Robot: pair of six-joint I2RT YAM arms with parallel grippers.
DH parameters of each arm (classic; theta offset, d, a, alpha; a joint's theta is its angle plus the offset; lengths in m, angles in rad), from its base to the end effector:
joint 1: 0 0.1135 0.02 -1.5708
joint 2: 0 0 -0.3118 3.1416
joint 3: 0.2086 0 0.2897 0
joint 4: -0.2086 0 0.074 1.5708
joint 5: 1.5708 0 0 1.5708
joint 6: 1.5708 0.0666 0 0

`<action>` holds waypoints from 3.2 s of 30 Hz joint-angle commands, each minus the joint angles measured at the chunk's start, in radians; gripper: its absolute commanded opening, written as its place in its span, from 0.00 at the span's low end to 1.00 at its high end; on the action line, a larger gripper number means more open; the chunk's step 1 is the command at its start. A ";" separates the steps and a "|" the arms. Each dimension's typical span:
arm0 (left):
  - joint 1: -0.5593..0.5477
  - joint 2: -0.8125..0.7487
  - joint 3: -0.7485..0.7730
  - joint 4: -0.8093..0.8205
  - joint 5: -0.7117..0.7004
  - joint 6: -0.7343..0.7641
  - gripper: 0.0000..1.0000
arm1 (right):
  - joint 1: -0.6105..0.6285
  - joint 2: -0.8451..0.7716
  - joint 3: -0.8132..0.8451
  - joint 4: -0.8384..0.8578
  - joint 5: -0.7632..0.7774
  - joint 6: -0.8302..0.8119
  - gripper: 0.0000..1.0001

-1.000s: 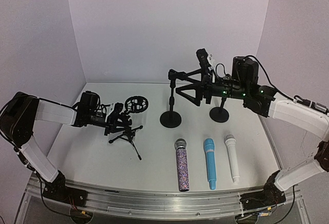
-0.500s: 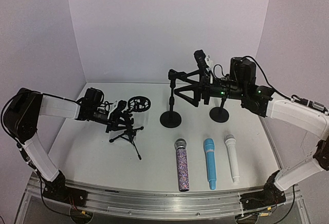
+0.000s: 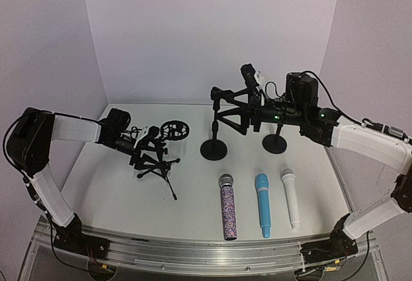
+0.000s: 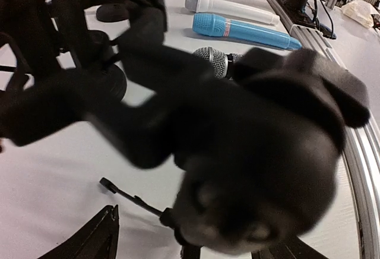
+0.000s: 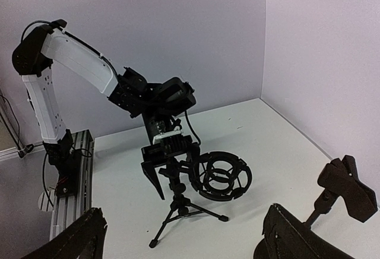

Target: Attach the microphones to the stand

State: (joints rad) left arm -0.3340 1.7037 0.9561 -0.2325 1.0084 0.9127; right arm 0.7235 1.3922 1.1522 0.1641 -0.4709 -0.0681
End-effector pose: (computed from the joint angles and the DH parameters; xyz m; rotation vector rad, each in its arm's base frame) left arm 0.3320 -0.1748 0.1829 1.5430 1.5299 -0.9472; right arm 0.2702 0.2789 0.4011 -0.9885 1.4006 0.8793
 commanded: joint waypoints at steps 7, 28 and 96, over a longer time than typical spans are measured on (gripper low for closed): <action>0.044 -0.253 0.005 0.006 -0.044 -0.098 0.81 | 0.005 0.010 0.052 0.033 -0.014 0.008 0.90; -0.146 -0.511 -0.232 0.263 -0.486 -0.412 0.59 | 0.007 0.012 0.052 0.049 -0.020 0.016 0.90; -0.135 -0.478 0.214 0.030 -0.366 -0.553 0.00 | 0.160 0.361 0.086 0.230 -0.027 0.151 0.89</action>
State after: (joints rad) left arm -0.4846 1.2297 1.0375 -0.1445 0.6069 0.3435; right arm 0.8783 1.6972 1.1890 0.2773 -0.4767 0.0040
